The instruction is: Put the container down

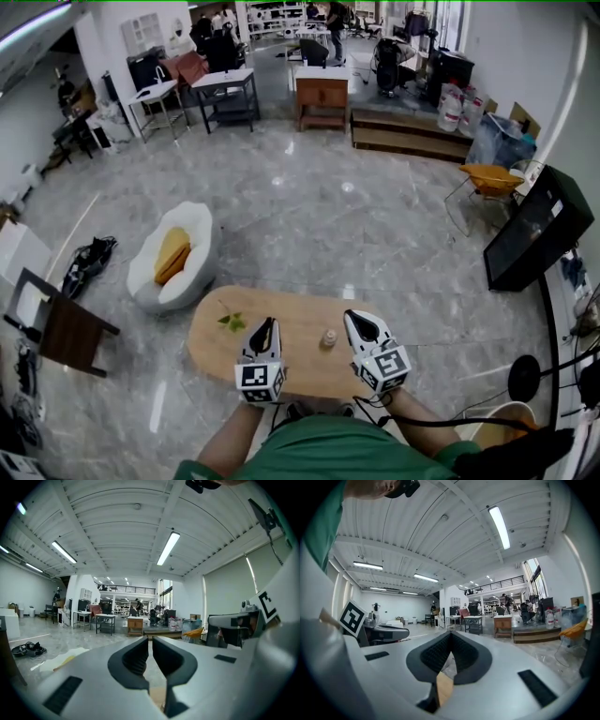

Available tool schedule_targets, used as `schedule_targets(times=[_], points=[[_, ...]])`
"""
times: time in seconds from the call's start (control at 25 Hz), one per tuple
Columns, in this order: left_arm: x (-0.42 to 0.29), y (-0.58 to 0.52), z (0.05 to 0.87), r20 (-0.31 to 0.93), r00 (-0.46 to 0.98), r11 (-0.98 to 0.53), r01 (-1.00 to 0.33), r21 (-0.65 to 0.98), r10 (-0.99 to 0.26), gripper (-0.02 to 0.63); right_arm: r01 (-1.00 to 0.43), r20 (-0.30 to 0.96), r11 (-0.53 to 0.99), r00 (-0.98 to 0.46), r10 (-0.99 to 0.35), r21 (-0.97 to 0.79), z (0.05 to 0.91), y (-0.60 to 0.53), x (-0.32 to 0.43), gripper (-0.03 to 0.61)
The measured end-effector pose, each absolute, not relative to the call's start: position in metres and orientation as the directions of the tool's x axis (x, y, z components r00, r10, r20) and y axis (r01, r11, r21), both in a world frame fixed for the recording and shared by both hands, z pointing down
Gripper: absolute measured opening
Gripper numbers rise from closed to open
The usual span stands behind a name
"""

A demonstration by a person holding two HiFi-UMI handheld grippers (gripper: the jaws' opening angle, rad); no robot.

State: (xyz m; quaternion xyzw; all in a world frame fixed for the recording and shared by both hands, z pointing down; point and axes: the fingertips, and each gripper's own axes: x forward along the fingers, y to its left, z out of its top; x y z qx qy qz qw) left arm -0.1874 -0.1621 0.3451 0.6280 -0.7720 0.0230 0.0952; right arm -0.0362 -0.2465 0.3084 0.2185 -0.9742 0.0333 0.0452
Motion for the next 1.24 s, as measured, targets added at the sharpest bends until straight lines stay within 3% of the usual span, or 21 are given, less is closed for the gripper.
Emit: schedule_targets(times=[1.24], points=[[-0.144, -0.182, 0.345, 0.205, -0.151, 0.169, -0.983, 0.074, -0.967, 0.043, -0.388, 0.111, 0.921, -0.918, -0.381, -0.043, 0.31, -0.253, -0.012, 0.014]])
